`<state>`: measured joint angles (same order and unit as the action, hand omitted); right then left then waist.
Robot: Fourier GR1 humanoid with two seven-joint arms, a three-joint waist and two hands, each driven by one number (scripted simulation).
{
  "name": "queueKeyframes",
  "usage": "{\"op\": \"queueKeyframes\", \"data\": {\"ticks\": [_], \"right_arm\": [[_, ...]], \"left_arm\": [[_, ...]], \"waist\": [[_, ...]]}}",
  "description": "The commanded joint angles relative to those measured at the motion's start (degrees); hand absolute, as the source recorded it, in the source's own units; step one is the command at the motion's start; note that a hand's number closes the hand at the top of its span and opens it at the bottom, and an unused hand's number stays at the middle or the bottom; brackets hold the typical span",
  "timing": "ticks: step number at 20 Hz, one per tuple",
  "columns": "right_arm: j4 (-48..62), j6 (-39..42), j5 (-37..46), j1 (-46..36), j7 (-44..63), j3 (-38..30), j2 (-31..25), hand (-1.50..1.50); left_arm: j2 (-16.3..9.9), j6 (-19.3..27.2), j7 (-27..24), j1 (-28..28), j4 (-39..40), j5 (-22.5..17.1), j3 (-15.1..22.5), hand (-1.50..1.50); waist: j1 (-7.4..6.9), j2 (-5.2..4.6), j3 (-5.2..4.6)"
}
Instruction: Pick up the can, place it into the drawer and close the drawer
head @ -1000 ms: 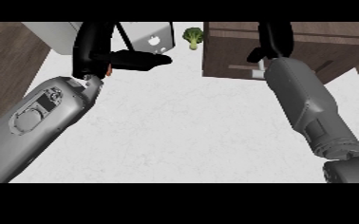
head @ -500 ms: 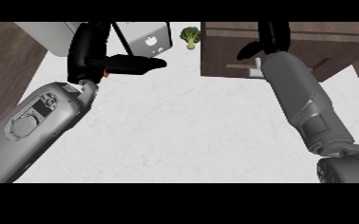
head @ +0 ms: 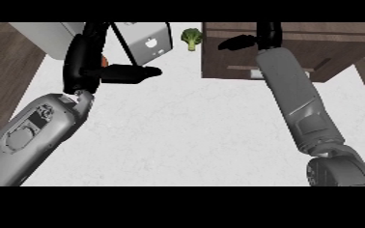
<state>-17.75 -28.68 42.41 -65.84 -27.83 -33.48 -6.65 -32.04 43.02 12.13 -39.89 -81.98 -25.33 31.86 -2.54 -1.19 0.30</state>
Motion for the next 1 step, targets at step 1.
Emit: {"op": "queueKeyframes", "data": {"ticks": [1], "right_arm": [[-0.83, 1.71, -4.84, -4.17, 0.76, -3.47, -0.40, -1.50]], "left_arm": [[-0.75, -1.30, -2.12, 3.41, -1.14, 0.37, -1.66, -1.50]], "waist": [[-0.17, 0.44, -0.26]]}}
